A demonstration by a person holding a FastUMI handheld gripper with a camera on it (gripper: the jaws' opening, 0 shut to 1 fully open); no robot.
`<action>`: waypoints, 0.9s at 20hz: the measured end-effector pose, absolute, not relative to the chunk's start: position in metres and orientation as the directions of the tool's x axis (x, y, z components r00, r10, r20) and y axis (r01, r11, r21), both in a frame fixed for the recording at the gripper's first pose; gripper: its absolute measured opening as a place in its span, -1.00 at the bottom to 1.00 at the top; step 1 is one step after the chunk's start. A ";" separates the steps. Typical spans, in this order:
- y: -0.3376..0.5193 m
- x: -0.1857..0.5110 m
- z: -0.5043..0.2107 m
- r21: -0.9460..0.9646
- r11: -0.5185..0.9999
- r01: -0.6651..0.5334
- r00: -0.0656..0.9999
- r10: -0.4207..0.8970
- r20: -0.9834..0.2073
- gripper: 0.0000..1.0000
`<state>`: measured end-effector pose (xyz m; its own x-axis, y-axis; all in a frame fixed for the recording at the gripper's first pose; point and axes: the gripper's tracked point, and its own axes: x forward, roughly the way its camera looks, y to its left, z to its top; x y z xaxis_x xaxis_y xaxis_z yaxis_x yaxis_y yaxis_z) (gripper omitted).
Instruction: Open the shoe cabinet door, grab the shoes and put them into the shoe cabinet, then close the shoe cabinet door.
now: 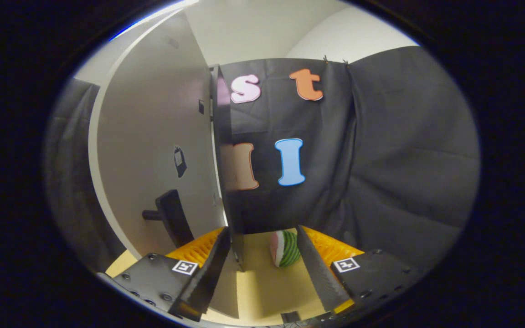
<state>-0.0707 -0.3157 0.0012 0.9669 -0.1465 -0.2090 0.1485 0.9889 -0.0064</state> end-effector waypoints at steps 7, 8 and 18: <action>-0.285 -0.072 -0.003 -0.005 0.993 0.114 0.971 -0.113 -0.210 0.87; -0.277 -0.073 -0.003 -0.004 0.994 0.112 0.972 -0.110 -0.209 0.87; -0.201 -0.072 -0.011 0.015 0.985 0.171 0.964 -0.164 -0.209 0.86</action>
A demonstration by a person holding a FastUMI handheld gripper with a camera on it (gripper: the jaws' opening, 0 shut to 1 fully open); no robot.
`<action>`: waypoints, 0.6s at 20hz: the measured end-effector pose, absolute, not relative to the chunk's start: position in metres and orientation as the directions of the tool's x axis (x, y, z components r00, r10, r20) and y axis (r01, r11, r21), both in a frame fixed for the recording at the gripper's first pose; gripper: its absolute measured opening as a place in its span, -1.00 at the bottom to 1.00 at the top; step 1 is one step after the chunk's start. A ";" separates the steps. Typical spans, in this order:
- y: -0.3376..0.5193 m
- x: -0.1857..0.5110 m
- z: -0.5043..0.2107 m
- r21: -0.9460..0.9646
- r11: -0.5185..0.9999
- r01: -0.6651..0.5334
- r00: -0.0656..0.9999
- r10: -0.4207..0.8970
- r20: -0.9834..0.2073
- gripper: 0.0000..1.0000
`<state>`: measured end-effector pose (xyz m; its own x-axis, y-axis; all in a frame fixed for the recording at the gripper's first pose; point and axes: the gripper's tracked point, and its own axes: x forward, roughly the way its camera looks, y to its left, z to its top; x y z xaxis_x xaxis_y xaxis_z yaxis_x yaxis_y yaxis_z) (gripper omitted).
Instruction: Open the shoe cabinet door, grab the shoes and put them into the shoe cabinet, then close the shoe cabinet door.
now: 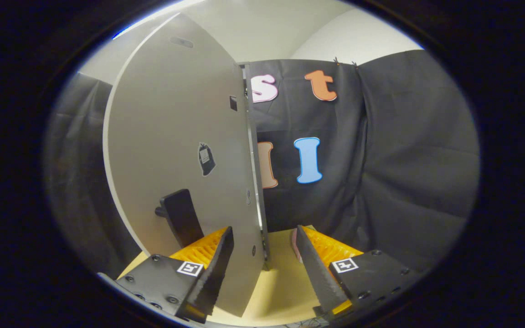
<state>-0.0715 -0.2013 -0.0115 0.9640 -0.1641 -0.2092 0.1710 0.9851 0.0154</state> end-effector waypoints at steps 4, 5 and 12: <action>-0.171 -0.067 -0.014 0.010 0.981 0.196 0.962 -0.190 -0.198 0.86; -0.161 -0.065 -0.015 0.011 0.980 0.197 0.962 -0.191 -0.195 0.86; -0.110 -0.040 -0.020 0.024 0.979 0.204 0.965 -0.197 -0.173 0.85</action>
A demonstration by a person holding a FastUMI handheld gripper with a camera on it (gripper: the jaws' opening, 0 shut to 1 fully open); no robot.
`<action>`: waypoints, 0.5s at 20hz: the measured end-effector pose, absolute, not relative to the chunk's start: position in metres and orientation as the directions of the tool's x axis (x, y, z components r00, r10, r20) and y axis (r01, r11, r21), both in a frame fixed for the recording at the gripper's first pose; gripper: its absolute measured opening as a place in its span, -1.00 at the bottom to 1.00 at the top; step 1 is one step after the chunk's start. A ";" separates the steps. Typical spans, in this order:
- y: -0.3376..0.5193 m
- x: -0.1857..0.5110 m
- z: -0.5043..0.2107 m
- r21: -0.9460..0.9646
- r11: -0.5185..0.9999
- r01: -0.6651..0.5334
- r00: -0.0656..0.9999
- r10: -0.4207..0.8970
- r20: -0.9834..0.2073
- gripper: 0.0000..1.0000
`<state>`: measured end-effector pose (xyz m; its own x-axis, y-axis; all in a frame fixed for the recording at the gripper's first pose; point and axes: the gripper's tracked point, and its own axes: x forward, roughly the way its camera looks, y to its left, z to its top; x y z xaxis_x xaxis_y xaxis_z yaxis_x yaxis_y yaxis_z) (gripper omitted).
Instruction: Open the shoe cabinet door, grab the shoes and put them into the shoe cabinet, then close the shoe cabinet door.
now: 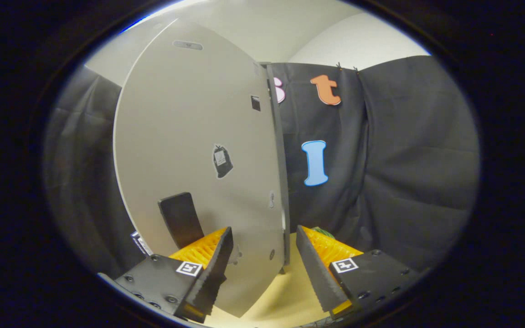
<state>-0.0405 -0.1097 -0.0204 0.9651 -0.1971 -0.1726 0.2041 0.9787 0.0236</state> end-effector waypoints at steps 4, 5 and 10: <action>-0.071 -0.019 -0.025 0.037 0.986 0.160 0.974 -0.152 -0.167 0.85; -0.062 -0.012 -0.024 0.037 0.988 0.148 0.977 -0.140 -0.162 0.85; -0.019 0.020 -0.038 0.018 0.997 0.078 0.981 -0.073 -0.181 0.84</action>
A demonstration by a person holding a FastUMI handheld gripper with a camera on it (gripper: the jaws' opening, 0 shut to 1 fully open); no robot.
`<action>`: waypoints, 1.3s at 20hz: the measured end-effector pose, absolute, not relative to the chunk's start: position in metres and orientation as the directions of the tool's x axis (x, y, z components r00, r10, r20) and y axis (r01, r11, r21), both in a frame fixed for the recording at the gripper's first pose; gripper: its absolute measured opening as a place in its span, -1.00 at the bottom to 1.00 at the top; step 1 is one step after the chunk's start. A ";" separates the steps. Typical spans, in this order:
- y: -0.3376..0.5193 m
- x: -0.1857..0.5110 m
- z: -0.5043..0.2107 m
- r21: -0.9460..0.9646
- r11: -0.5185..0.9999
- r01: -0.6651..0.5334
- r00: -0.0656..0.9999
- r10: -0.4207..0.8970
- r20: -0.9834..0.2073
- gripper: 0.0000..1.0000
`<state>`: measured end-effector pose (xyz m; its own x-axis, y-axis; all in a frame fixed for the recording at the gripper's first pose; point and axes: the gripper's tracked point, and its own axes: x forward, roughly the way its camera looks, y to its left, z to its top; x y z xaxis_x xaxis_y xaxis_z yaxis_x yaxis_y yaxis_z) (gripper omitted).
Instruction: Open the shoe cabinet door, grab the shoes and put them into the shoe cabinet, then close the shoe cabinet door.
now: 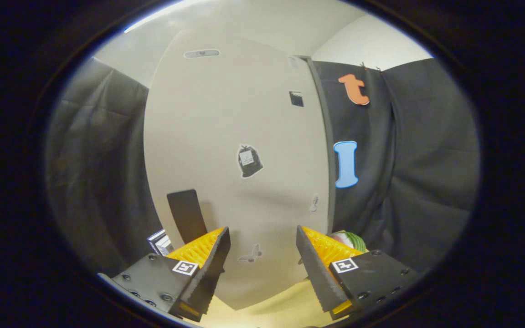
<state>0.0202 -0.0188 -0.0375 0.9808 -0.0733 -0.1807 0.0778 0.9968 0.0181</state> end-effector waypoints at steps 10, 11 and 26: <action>0.005 0.052 -0.044 0.023 0.999 0.027 0.982 -0.022 -0.189 0.84; 0.005 0.052 -0.043 0.027 0.999 0.026 0.983 -0.020 -0.184 0.84; 0.029 0.117 -0.046 0.048 0.998 -0.042 0.985 0.049 -0.164 0.82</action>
<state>0.1168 0.0293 -0.0459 0.9852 0.0495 -0.1638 -0.0421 0.9980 0.0479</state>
